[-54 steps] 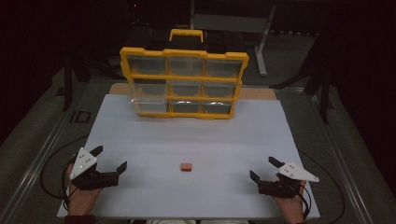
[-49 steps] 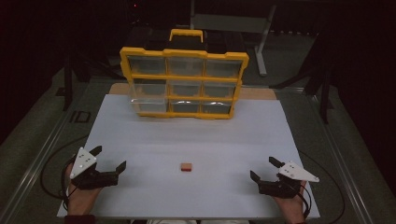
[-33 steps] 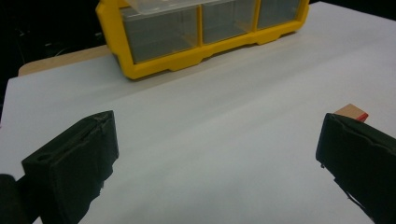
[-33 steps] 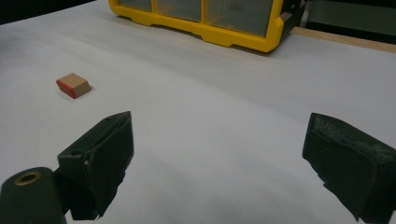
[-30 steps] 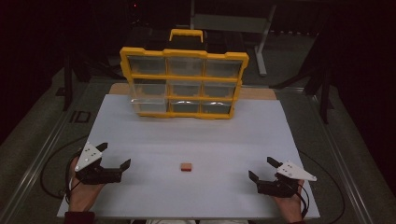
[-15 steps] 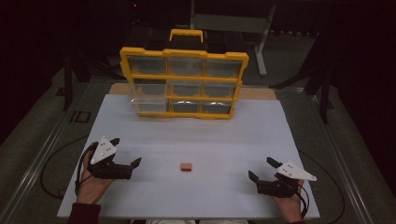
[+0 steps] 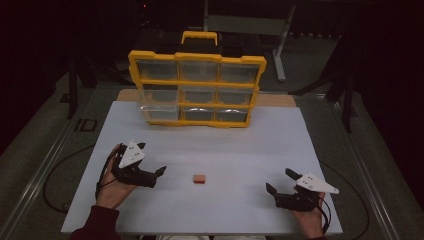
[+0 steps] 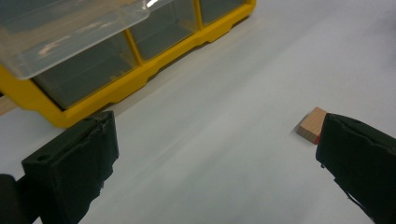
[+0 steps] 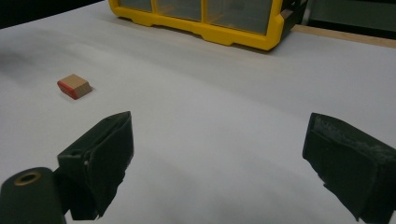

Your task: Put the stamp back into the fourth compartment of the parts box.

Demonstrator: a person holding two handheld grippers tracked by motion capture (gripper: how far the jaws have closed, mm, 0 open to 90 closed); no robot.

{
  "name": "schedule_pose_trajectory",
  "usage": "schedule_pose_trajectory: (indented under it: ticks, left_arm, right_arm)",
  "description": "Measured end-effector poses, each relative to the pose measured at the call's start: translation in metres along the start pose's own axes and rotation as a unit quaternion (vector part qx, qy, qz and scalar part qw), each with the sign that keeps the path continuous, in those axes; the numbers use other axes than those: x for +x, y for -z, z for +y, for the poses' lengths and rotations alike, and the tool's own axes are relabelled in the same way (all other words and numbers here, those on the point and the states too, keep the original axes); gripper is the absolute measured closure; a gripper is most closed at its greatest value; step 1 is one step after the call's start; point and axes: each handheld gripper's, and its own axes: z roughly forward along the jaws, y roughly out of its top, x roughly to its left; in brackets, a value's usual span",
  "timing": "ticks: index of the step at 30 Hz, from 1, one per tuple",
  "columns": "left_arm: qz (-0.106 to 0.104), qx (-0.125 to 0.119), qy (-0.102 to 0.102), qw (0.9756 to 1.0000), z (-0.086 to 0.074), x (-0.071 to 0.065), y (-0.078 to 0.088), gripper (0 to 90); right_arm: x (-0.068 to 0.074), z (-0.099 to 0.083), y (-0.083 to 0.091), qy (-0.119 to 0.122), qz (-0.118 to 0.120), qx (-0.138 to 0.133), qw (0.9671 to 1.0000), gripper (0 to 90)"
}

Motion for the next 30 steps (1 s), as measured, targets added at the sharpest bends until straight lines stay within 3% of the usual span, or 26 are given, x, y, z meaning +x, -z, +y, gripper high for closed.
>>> schedule_pose_trajectory:
  ticks: [14,17,30]
  left_arm:
    - [-0.032,0.023,-0.019,0.9991,0.010,-0.008,-0.025,0.0]
    - [-0.040,0.030,-0.030,0.9983,0.016,-0.010,-0.031,0.0]
    - [-0.057,0.048,-0.047,0.9961,0.024,-0.018,-0.049,0.0]
  right_arm:
    - [-0.001,0.000,0.000,-0.002,0.002,0.001,1.0000,8.9]
    - [-0.001,0.000,-0.001,-0.004,0.003,0.000,1.0000,8.8]
    - [0.000,-0.001,-0.002,-0.003,0.009,0.004,0.9999,8.9]
